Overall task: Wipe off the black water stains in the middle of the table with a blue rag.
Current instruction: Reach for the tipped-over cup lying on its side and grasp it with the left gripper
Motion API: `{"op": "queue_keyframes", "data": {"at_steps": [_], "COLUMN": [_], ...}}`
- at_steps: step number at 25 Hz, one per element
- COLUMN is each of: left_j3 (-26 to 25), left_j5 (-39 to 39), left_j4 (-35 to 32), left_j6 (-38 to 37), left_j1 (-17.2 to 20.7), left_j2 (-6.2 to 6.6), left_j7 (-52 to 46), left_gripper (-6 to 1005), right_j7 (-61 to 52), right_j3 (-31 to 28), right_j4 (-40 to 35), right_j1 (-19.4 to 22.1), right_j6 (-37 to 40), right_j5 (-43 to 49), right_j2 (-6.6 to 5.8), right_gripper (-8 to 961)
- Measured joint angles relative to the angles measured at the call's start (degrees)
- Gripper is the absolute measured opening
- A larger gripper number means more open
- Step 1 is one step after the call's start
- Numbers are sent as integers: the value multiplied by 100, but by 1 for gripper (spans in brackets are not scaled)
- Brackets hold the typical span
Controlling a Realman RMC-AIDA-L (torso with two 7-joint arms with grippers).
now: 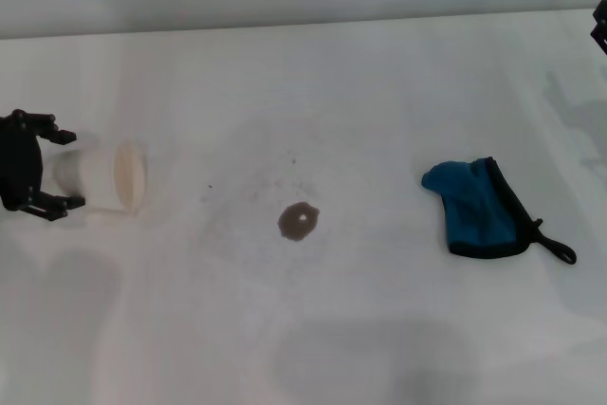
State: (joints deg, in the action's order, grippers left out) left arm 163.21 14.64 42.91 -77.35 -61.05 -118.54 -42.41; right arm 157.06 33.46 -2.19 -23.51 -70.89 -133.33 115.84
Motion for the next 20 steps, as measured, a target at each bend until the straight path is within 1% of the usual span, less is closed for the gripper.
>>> {"op": "queue_keyframes", "data": {"at_steps": [13, 20], "left_j3": [0, 0], "left_j5": [-22, 2], "left_j4": [-575, -741], "left_j6": [534, 685], "left_j1": [13, 12], "left_j2": [-2, -17], "left_j7": [44, 28], "left_gripper": [877, 825], "right_j7": [0, -1], "right_j3": [3, 3], "right_j4": [0, 0], "right_j1": [36, 48], "right_j6": [-6, -6], "right_j5": [0, 0], "right_j2": [0, 0], "right_gripper": [870, 870]}}
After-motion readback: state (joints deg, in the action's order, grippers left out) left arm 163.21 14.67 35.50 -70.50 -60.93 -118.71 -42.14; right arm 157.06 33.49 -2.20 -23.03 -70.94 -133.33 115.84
